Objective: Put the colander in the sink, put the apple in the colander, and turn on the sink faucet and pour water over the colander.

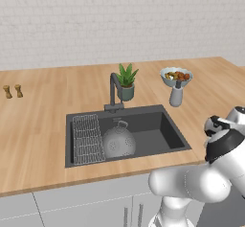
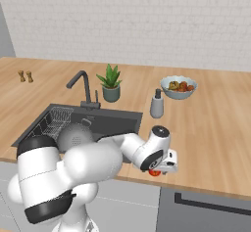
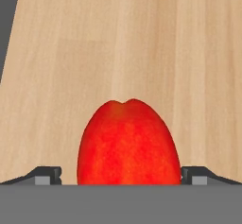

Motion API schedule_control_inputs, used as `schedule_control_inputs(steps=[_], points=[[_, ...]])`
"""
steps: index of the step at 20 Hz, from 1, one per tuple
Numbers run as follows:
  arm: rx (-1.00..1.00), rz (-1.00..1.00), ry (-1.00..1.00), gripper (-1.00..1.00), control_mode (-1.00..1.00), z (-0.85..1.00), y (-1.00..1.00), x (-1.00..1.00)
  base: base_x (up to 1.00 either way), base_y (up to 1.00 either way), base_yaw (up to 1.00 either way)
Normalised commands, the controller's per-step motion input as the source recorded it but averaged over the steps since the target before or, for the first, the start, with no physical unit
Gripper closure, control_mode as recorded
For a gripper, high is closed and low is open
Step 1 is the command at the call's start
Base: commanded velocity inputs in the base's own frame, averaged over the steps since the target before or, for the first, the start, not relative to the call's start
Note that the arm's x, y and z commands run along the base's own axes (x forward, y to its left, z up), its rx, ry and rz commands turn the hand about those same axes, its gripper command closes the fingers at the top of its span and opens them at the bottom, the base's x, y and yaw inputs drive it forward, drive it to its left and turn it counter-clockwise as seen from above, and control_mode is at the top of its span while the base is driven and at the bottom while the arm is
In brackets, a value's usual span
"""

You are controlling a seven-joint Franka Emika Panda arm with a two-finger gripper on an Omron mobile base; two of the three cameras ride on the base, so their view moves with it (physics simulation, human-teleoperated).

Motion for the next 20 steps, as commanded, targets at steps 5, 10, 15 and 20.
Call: schedule_control_inputs(steps=[5,10,15,20], points=[[0.0,0.02,0.0,1.0,-1.0,-0.04,0.1,0.1,0.0,0.0,0.0],[0.0,0.0,0.0,1.0,-1.0,0.0,0.11,0.01,0.0,0.0,0.0],[0.07,0.0,0.01,1.0,-1.0,0.16,0.01,0.0,0.0,0.0,0.0],[0.04,-0.01,0.0,1.0,-1.0,0.51,0.31,0.0,0.0,0.0,0.0]])
